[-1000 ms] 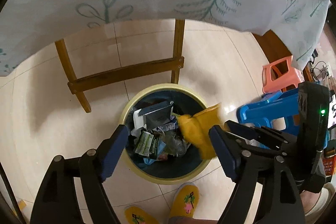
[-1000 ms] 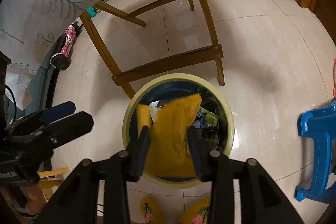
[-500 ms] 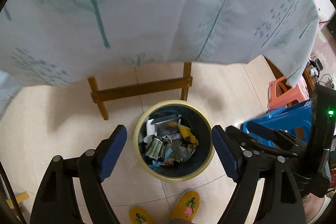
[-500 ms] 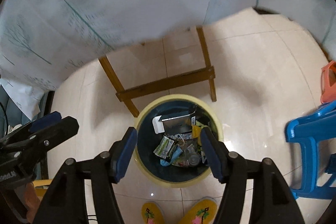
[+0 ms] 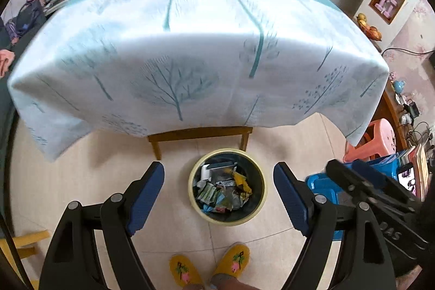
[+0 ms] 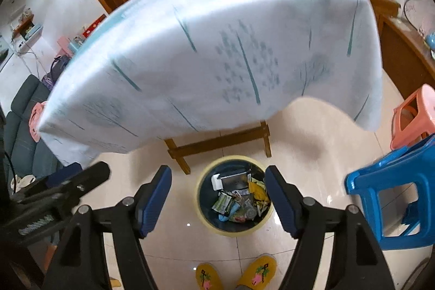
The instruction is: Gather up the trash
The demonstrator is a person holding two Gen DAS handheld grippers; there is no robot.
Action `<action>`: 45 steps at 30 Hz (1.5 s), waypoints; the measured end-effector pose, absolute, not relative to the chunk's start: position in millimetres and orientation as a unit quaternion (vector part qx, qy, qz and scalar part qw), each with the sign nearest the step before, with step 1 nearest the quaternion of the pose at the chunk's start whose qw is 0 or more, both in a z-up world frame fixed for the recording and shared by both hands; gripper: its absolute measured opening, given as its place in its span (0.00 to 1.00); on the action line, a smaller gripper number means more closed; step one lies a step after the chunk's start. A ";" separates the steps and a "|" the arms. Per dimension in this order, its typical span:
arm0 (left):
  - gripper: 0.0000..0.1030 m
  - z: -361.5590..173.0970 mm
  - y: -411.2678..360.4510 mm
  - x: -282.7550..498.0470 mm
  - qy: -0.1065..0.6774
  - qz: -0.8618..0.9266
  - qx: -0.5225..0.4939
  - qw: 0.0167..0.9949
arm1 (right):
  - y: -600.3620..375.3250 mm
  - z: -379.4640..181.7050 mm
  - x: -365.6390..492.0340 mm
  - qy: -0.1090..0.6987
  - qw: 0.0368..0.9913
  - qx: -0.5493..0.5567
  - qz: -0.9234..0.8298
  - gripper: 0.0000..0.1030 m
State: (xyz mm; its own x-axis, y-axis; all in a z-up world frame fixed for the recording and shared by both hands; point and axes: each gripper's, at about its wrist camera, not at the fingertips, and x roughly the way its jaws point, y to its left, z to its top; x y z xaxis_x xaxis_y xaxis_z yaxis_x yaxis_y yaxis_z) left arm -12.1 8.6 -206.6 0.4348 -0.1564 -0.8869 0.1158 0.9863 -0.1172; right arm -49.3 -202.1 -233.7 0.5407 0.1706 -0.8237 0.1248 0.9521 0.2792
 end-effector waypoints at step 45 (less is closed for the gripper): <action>0.79 -20.6 11.1 -4.4 0.474 -0.018 -0.003 0.880 | -178.9 -27.2 -34.0 0.426 0.900 0.080 0.044 0.69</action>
State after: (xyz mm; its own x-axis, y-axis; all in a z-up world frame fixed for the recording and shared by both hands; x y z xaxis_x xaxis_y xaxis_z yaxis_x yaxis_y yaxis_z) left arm -4.4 11.1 -20.6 0.5501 -0.0338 -0.8344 0.0284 0.9994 -0.0217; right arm -34.0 -178.9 -27.2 0.6338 0.1483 -0.7591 -0.0116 0.9831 0.1825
